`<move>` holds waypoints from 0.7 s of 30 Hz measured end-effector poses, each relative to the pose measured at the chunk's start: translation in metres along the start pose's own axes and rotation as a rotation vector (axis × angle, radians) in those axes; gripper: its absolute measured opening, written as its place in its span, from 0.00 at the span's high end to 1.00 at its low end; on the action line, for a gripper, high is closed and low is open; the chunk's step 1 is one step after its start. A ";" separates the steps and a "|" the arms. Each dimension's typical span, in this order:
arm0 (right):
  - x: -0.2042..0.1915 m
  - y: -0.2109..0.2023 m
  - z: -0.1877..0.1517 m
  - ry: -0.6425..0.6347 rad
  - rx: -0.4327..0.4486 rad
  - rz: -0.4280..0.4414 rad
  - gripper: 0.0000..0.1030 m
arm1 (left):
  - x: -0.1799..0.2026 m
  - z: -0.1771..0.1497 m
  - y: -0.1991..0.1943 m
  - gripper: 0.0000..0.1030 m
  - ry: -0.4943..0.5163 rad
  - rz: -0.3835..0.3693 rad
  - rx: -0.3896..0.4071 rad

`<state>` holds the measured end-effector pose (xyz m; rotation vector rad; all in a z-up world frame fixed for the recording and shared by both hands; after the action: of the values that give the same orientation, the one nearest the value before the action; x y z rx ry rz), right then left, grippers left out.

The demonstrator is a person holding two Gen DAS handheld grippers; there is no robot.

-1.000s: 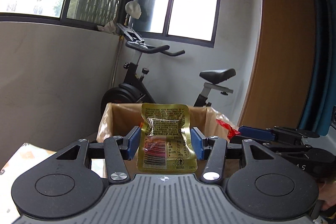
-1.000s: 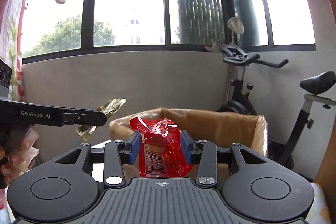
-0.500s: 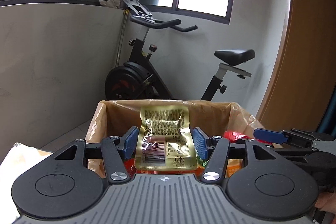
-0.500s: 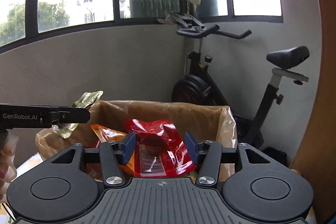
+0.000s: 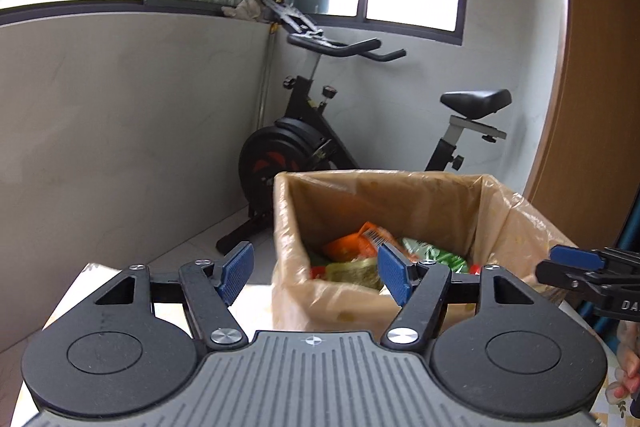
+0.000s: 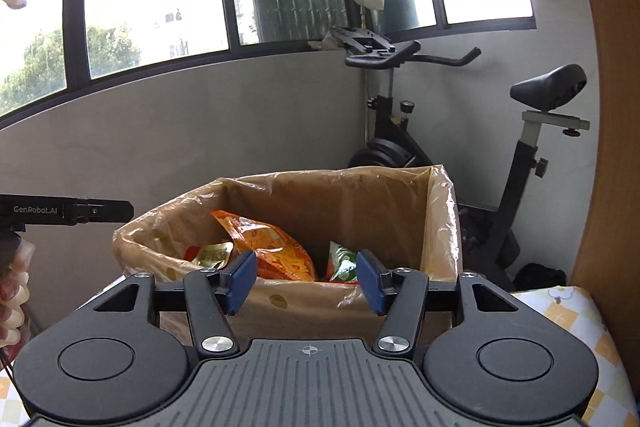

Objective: Organize snacks
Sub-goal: 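Open both grippers to drop the packets into the box, then move both open grippers back to the last snacks beside the box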

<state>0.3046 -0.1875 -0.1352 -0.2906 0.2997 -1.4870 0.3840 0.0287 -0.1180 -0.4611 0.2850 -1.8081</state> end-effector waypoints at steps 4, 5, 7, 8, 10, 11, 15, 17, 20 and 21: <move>-0.008 -0.016 -0.005 -0.020 0.024 -0.011 0.49 | -0.011 -0.013 -0.011 0.31 -0.015 0.029 -0.024; -0.010 -0.020 -0.006 -0.020 0.028 -0.012 0.49 | -0.013 -0.016 -0.013 0.31 -0.017 0.037 -0.031; -0.013 -0.029 -0.009 -0.021 0.034 -0.016 0.45 | -0.017 -0.023 -0.017 0.31 -0.022 0.050 -0.042; -0.015 -0.032 -0.012 -0.022 0.034 -0.017 0.45 | -0.019 -0.027 -0.018 0.31 -0.026 0.055 -0.048; -0.018 -0.037 -0.018 -0.027 0.029 -0.018 0.45 | -0.022 -0.034 -0.019 0.31 -0.034 0.064 -0.061; -0.020 -0.039 -0.022 -0.032 0.023 -0.019 0.45 | -0.024 -0.037 -0.019 0.31 -0.038 0.068 -0.069; -0.020 -0.042 -0.042 -0.017 -0.012 -0.024 0.45 | -0.029 -0.049 -0.019 0.31 -0.049 0.075 -0.094; -0.019 -0.041 -0.055 -0.007 -0.041 -0.028 0.45 | -0.030 -0.055 -0.017 0.31 -0.054 0.078 -0.108; -0.018 -0.037 -0.075 0.001 -0.086 -0.034 0.45 | -0.033 -0.066 -0.016 0.31 -0.061 0.081 -0.127; -0.019 -0.035 -0.082 0.001 -0.100 -0.035 0.45 | -0.034 -0.070 -0.016 0.31 -0.062 0.082 -0.134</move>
<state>0.2402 -0.1717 -0.1984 -0.3766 0.3726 -1.5092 0.3468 0.0625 -0.1794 -0.5909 0.3786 -1.6981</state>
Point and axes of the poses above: each gripper's, at about its wrist camera, not at the fingertips, and y roughly the way its jaws point, x to its right, z to its top, the point moved 10 cm from there along y, roughly the way its jaws point, and after that the axes turned 6 degrees about -y, right-handed, at the moved point
